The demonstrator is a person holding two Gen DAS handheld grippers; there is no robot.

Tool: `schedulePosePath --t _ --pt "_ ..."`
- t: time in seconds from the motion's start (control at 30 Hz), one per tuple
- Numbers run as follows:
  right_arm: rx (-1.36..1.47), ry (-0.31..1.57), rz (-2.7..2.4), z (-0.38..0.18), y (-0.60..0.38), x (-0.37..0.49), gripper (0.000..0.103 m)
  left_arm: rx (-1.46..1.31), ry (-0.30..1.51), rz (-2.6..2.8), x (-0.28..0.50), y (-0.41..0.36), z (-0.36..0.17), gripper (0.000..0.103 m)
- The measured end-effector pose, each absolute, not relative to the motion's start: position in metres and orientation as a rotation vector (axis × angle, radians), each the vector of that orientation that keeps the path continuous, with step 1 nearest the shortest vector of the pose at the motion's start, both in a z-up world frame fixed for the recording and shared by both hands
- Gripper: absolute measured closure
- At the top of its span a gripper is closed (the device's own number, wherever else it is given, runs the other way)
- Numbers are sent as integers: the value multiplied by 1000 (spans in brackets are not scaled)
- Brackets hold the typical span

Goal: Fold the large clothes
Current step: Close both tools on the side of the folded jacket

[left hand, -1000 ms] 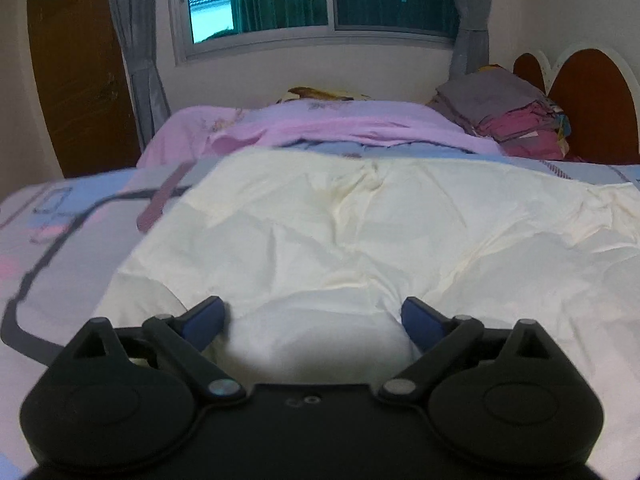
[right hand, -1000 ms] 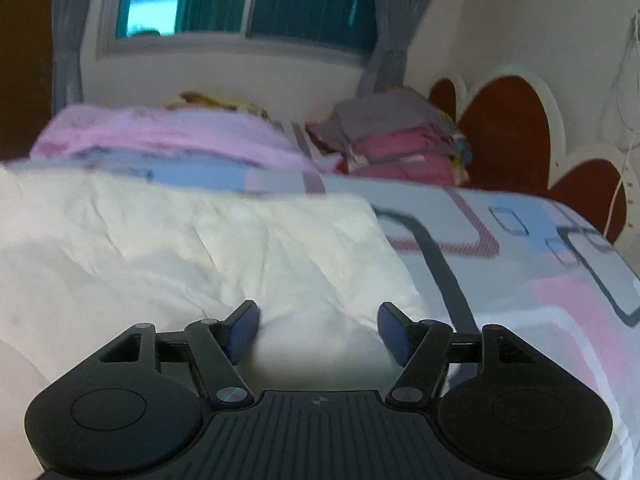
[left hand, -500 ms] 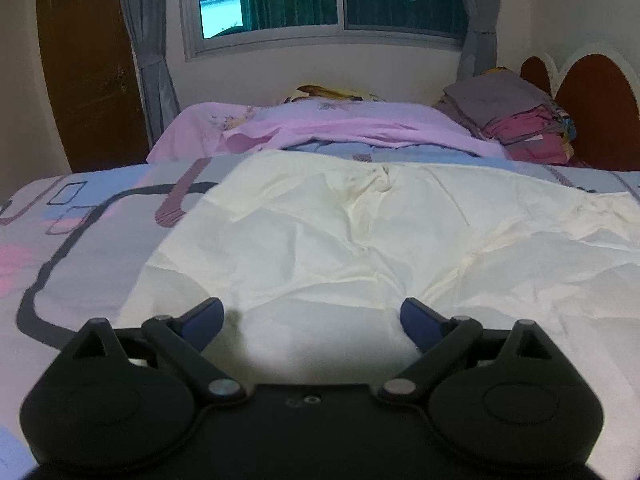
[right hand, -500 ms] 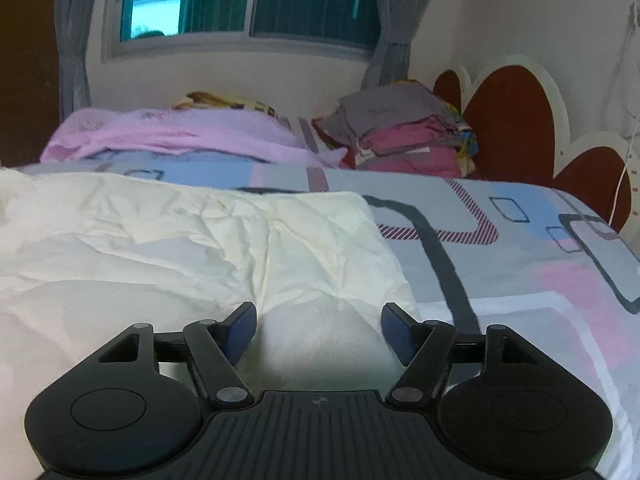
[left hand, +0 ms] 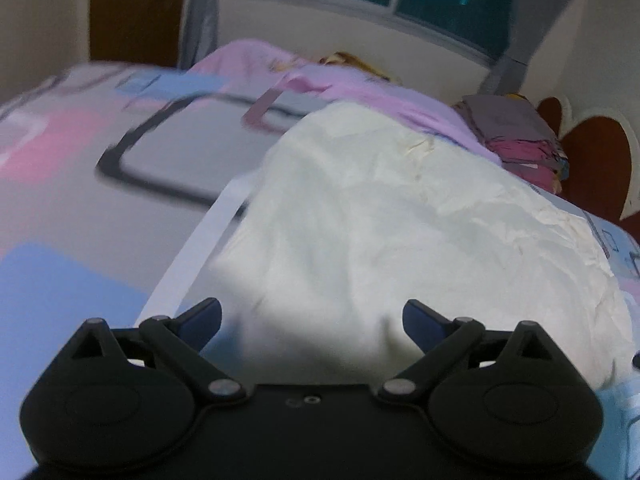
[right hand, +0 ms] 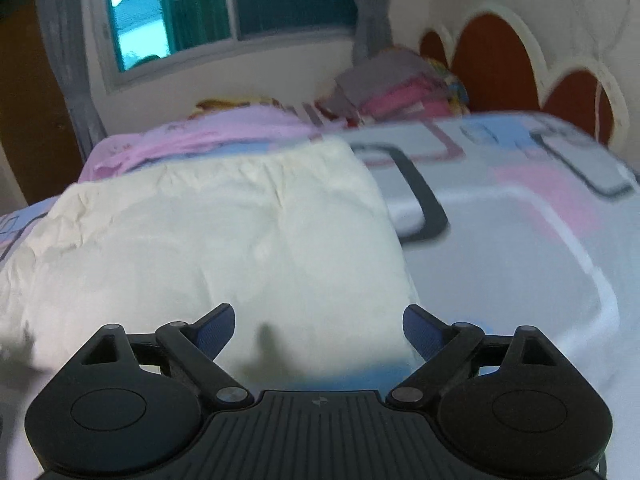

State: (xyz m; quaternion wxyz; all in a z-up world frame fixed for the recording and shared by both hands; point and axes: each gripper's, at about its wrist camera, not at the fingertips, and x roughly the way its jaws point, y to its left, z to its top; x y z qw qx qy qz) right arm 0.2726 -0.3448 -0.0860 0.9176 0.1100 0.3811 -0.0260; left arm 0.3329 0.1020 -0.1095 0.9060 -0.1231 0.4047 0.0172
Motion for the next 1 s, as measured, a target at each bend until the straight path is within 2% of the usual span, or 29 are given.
schedulePosePath --t 0.23,0.47,0.5,0.53,0.67,0.8,0.83,0.9,1.0 --pt "403 898 -50 -116 -357 260 13 -509 894 52 329 132 -140 7" --pt "627 885 -39 -138 -370 287 13 -668 837 65 362 138 -158 9" --pt "643 872 -43 -139 -371 291 13 -671 827 66 365 137 -159 12" --pt "652 855 -49 -140 -371 295 13 -675 816 64 367 137 -159 20" --pt "718 806 -83 -142 -377 308 14 -682 788 95 375 137 -162 39" --pt "735 788 -108 -140 -380 312 42 -720 789 98 376 138 -164 65" --pt "742 789 -102 -139 -381 312 45 -722 790 95 376 138 -163 70" --pt "748 791 -87 -137 -383 313 61 -712 787 93 374 134 -159 78" --pt "707 779 -61 -124 -380 308 74 -705 780 86 371 133 -151 85"
